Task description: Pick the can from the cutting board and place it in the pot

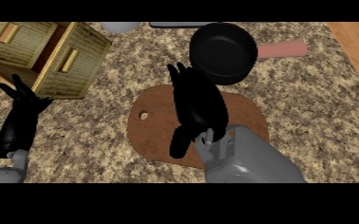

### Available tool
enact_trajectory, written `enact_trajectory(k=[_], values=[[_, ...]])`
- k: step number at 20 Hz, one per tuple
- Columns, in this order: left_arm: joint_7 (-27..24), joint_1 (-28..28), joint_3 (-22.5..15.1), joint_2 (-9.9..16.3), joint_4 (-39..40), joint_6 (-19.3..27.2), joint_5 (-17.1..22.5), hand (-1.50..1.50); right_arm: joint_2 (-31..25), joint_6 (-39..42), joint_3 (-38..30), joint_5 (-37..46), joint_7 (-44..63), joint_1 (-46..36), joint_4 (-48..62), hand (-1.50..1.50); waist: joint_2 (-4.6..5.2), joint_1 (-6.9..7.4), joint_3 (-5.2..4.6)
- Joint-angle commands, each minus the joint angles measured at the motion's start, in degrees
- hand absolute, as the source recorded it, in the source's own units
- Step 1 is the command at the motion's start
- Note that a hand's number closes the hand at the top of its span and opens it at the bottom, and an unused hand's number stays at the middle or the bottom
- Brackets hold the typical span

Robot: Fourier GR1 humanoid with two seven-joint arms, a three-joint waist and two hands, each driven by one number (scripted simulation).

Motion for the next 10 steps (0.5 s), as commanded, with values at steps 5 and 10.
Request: enact_trajectory(k=[5, 10], values=[[2.07, 0.83, 1.95, -1.23, 6.93, -2.07, 2.7, 0.0, 3.36, 4.03, -0.05, 1.82, 8.96, -1.15, 5.55, -1.5, 1.04, 0.27, -1.09], [4.06, 2.25, 2.71, -0.69, 5.04, -3.05, 2.97, 0.0, 1.07, 5.02, -0.73, 2.85, 6.33, 2.95, 3.82, -1.5, 0.76, 0.33, -0.98]])
